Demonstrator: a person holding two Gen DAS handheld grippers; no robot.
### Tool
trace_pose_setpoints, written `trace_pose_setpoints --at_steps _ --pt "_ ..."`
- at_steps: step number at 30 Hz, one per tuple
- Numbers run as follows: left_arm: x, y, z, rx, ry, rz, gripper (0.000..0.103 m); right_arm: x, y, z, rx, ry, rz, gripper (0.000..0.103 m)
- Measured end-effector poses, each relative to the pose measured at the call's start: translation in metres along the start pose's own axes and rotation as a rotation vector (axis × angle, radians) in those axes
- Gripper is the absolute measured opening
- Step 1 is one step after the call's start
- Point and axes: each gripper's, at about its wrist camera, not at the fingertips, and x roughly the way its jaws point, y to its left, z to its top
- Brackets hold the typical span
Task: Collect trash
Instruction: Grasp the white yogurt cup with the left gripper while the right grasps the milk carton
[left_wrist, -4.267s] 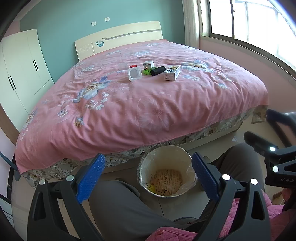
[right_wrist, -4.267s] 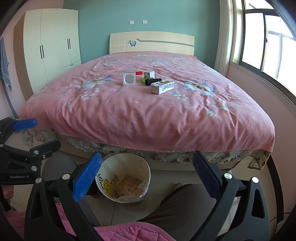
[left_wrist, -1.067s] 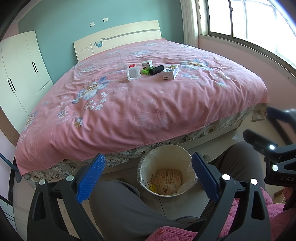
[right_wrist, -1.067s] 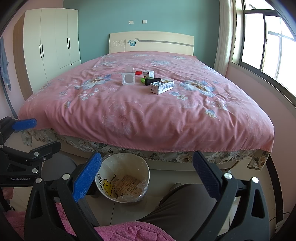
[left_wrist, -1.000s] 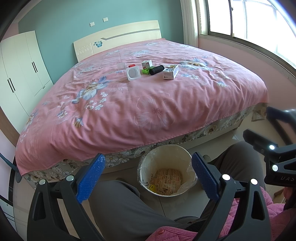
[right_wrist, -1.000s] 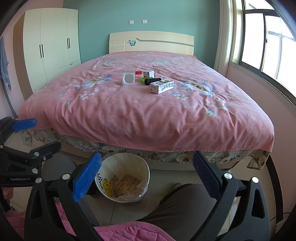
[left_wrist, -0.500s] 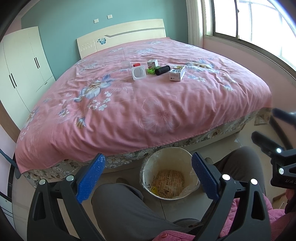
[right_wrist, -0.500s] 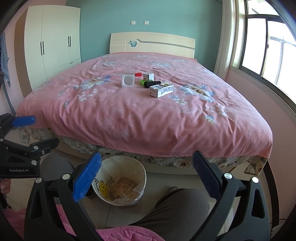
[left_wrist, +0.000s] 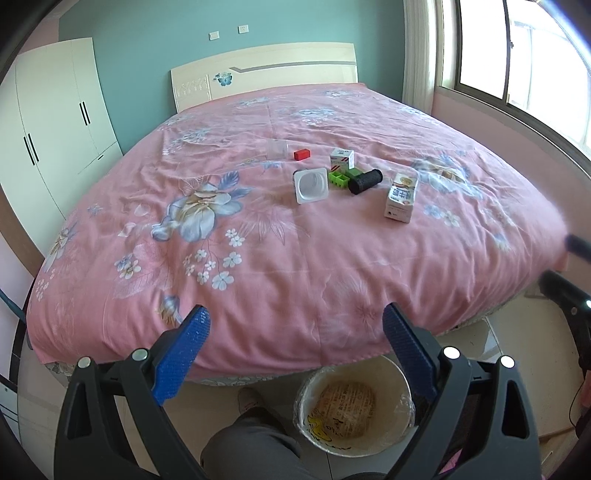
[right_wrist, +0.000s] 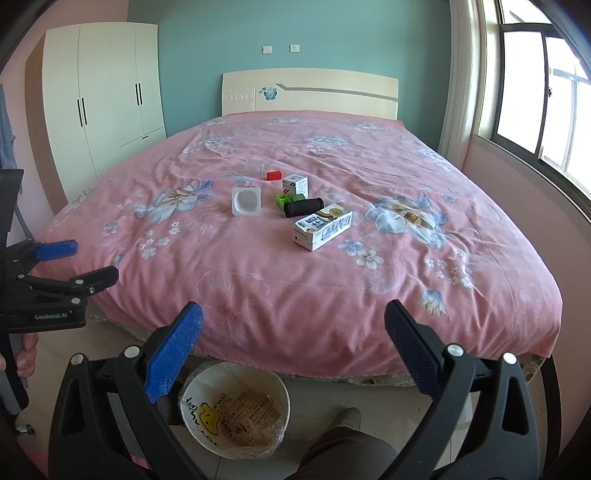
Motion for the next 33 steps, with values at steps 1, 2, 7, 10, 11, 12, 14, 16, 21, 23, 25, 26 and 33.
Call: trace_pose_setpoints --at_steps 1,2,7,10,11,12,14,16,21,23,25,26,33 --pt "0.007 0.002 0.011 -0.006 0.000 -0.001 0.096 0.007 -0.003 0.009 0.013 0.001 0.004 0.096" --pt "0.015 0.003 0.022 -0.010 -0.001 0.003 0.096 0.015 -0.005 0.017 0.024 -0.001 0.006 0.096" --pt "0.056 0.004 0.076 -0.037 0.003 0.005 0.096 0.056 -0.011 0.050 0.075 -0.007 -0.015 0.096" --pt "0.086 0.002 0.102 -0.062 0.034 -0.014 0.096 0.083 -0.014 0.064 0.102 0.006 -0.022 0.096" --pt "0.096 0.001 0.110 -0.072 0.046 -0.020 0.096 0.092 -0.014 0.067 0.108 0.011 -0.026 0.096" --pt "0.107 0.001 0.118 -0.082 0.057 -0.025 0.096 0.102 -0.014 0.069 0.112 0.017 -0.036 0.096" --pt "0.129 -0.001 0.133 -0.107 0.082 -0.040 0.096 0.122 -0.016 0.072 0.119 0.027 -0.052 0.096" --pt "0.151 -0.003 0.146 -0.132 0.110 -0.054 0.096 0.143 -0.016 0.074 0.128 0.041 -0.070 0.096" --pt "0.202 -0.012 0.170 -0.188 0.156 -0.031 0.096 0.195 -0.015 0.076 0.151 0.057 -0.117 0.096" --pt "0.224 -0.013 0.178 -0.203 0.175 -0.004 0.096 0.217 -0.014 0.075 0.170 0.078 -0.128 0.096" --pt "0.246 -0.014 0.182 -0.220 0.202 0.013 0.096 0.237 -0.016 0.072 0.197 0.095 -0.153 0.096" --pt "0.257 -0.014 0.183 -0.232 0.218 0.017 0.096 0.247 -0.017 0.071 0.214 0.102 -0.162 0.096" --pt "0.310 -0.019 0.182 -0.275 0.268 0.062 0.096 0.300 -0.027 0.066 0.324 0.134 -0.201 0.096"
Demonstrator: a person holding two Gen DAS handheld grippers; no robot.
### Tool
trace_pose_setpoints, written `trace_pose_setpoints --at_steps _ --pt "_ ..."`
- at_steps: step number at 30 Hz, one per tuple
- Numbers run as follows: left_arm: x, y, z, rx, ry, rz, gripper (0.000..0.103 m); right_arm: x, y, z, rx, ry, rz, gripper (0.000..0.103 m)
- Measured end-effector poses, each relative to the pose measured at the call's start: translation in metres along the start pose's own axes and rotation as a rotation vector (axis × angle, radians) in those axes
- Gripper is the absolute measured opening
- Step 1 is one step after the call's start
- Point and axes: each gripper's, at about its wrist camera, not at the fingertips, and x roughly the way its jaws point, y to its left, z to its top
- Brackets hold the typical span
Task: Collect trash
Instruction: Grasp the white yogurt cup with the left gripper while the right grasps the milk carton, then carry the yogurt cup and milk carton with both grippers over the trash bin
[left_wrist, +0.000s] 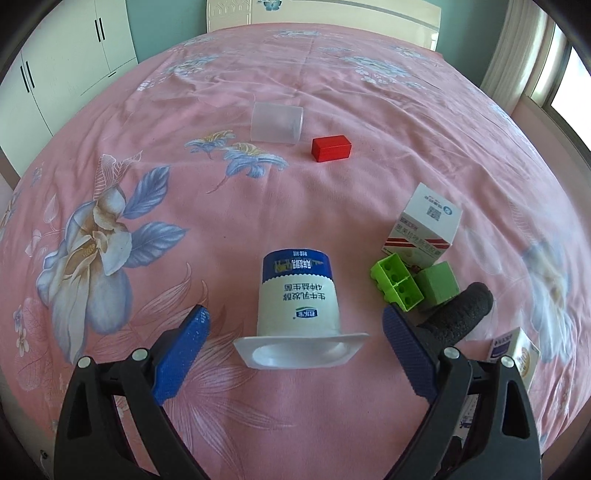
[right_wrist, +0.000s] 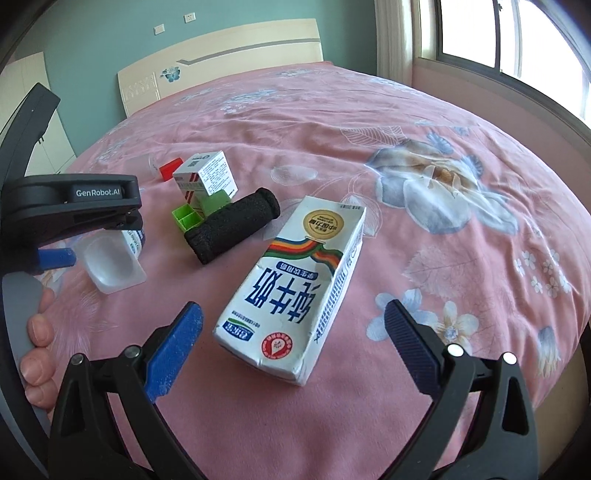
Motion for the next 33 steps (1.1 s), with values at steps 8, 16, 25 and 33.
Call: trace_pose_setpoints --at_steps 8,16,25,33 --pt "0.040 0.001 0.001 -0.021 0.061 -0.013 0.072 0.027 0.002 0.012 0.013 -0.018 -0.026 0.091" --pt "0.039 0.006 -0.003 0.007 0.026 -0.039 0.061 0.028 -0.002 0.013 -0.110 -0.005 0.010 0.049" --pt "0.001 0.021 -0.016 0.063 0.000 -0.037 0.061 -0.016 -0.016 0.018 -0.197 -0.053 0.037 0.049" --pt "-0.088 0.035 -0.031 0.125 -0.116 -0.053 0.061 -0.097 -0.011 0.027 -0.287 -0.138 0.094 0.049"
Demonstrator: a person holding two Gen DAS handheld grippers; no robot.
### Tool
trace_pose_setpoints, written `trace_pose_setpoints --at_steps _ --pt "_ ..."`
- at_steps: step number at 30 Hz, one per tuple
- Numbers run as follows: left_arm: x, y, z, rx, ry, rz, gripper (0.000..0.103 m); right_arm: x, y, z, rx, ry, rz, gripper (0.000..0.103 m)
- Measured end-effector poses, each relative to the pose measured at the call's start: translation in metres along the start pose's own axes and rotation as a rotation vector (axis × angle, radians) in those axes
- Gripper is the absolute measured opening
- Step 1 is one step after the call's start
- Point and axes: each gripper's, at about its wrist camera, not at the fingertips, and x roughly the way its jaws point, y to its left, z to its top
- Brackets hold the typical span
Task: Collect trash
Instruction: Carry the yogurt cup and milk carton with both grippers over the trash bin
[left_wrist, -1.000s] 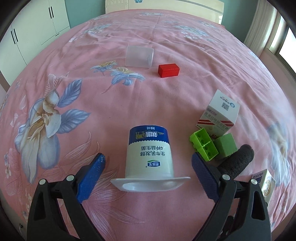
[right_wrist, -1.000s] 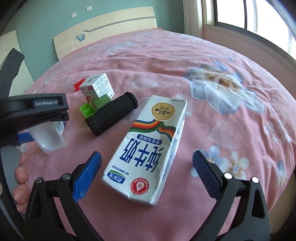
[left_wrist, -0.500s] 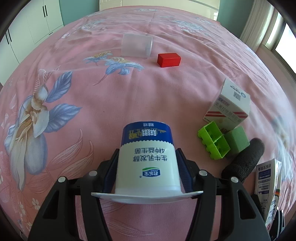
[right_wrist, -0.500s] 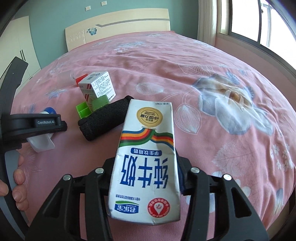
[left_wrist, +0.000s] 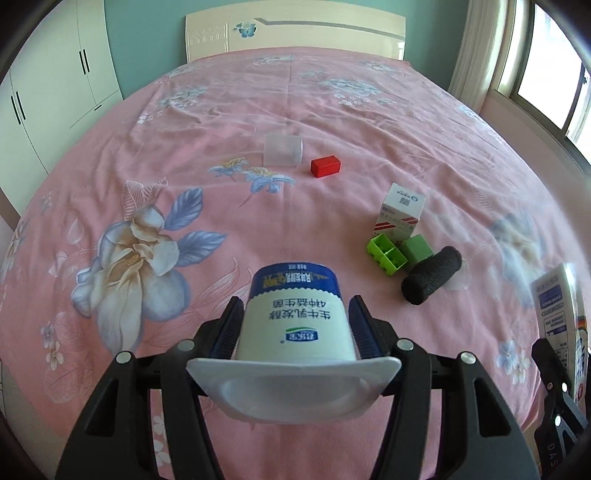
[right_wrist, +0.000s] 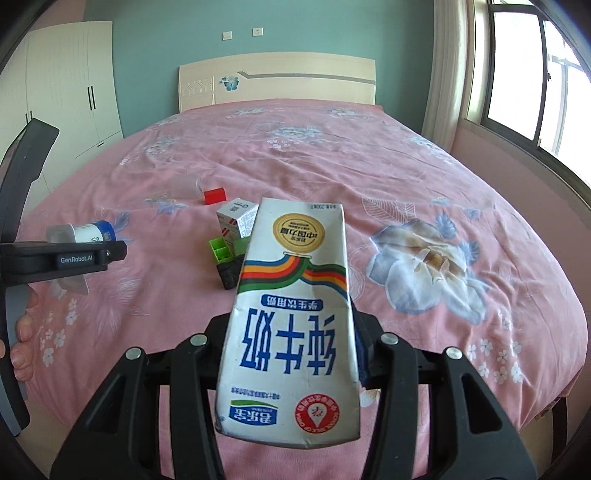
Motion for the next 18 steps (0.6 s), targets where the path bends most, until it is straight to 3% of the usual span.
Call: trace_pose_setpoints --at_steps 10,18 --pt "-0.144 0.007 -0.026 0.099 -0.194 -0.019 0.061 -0.124 0.015 0.021 -0.092 -0.144 0.056 0.049" --pt "-0.226 0.011 -0.062 0.149 -0.281 -0.054 0.061 -0.211 0.026 0.018 -0.151 -0.227 0.082 0.049"
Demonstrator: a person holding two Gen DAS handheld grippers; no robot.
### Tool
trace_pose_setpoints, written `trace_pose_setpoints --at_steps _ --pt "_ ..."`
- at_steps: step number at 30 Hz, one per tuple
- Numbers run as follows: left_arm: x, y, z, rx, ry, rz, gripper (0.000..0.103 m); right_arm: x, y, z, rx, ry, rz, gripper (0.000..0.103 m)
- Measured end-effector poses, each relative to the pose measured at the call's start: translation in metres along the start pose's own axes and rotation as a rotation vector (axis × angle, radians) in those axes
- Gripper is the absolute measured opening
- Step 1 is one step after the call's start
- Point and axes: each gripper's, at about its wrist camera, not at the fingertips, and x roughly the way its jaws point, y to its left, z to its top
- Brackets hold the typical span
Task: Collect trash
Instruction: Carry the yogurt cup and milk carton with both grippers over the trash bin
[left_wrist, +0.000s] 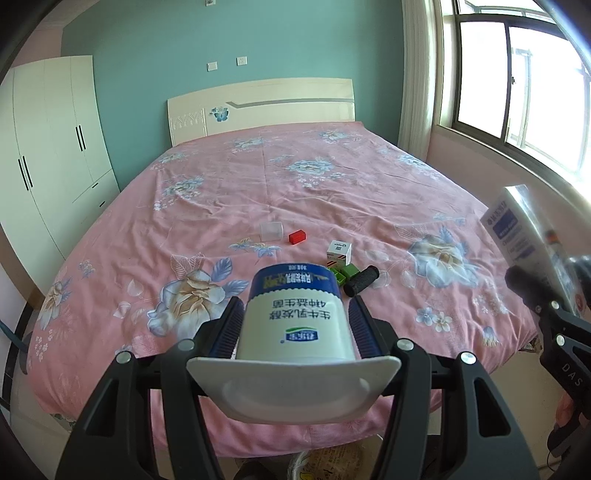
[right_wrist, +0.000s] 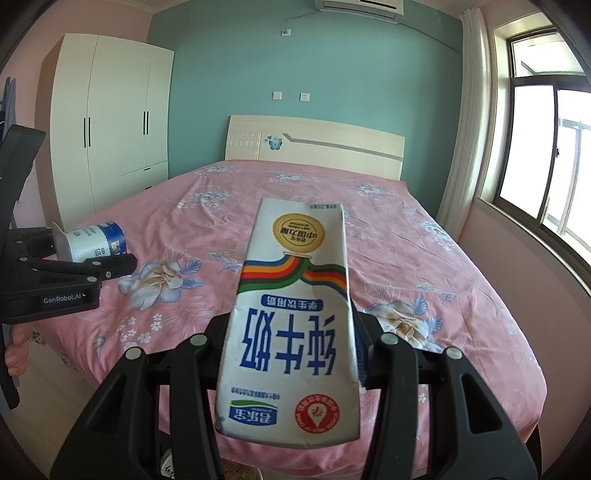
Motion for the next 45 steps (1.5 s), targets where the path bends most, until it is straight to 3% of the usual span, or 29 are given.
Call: trace_pose_setpoints --at_steps 7,15,30,45 --pt "-0.053 -0.006 -0.025 0.052 -0.048 -0.001 0.061 -0.050 0.011 0.000 -0.044 -0.022 0.036 0.049" --pt "-0.066 -0.012 -0.061 0.089 -0.026 -0.013 0.061 -0.071 0.023 -0.026 -0.074 0.003 0.076 0.049" --pt "-0.008 -0.010 -0.151 0.081 0.193 -0.050 0.061 -0.032 0.046 -0.110 -0.101 0.169 0.122 0.049" --pt "0.061 -0.026 -0.234 0.095 0.424 -0.100 0.061 0.024 0.086 -0.223 -0.123 0.437 0.225 0.049"
